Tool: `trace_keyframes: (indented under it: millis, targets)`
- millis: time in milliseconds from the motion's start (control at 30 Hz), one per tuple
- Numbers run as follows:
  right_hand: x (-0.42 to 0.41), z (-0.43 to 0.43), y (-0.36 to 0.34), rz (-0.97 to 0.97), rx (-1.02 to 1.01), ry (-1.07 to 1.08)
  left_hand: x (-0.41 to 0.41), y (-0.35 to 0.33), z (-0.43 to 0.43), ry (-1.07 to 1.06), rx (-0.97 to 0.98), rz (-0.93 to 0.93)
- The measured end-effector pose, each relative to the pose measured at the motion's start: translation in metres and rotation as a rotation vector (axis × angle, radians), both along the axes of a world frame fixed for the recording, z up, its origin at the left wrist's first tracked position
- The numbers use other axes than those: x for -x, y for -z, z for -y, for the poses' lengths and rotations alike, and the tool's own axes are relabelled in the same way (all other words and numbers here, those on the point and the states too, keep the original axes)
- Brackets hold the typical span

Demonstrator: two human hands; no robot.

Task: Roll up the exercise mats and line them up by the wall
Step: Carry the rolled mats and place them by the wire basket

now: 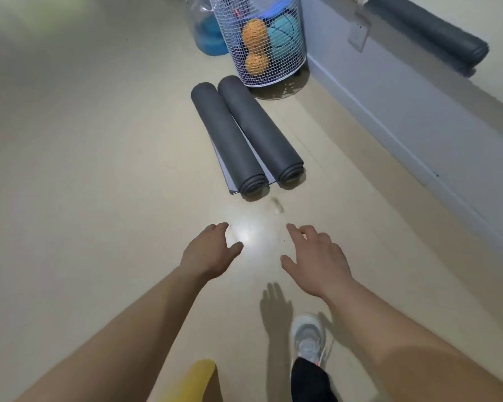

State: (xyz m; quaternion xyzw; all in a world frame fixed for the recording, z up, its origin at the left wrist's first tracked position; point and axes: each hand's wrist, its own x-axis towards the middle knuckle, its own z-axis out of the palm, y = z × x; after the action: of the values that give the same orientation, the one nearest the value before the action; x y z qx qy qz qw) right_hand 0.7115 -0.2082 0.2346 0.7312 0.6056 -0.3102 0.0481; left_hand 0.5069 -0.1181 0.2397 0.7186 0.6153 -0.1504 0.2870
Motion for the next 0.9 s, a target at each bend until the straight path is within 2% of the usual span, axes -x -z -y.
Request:
trace_keyframes:
  millis: [233, 467, 667, 800, 900]
  targets:
    - [-0.002, -0.189, 0.06, 0.019, 0.084, 0.032, 0.011, 0.054, -0.18, -0.054, 0.05, -0.019]
    - [0.025, -0.331, 0.115, -0.037, 0.207, 0.364, 0.038, 0.099, -0.342, 0.037, 0.12, 0.017]
    - [0.072, -0.425, 0.162, -0.106, 0.274, 0.646, 0.048, 0.125, -0.483, 0.336, 0.143, -0.072]
    - [0.104, -0.473, 0.185, -0.044, 0.34, 0.603, 0.027, 0.151, -0.567, 0.463, 0.171, -0.111]
    - [0.105, -0.499, 0.215, -0.118, 0.343, 0.804, 0.003, 0.176, -0.627, 0.563, 0.163, -0.112]
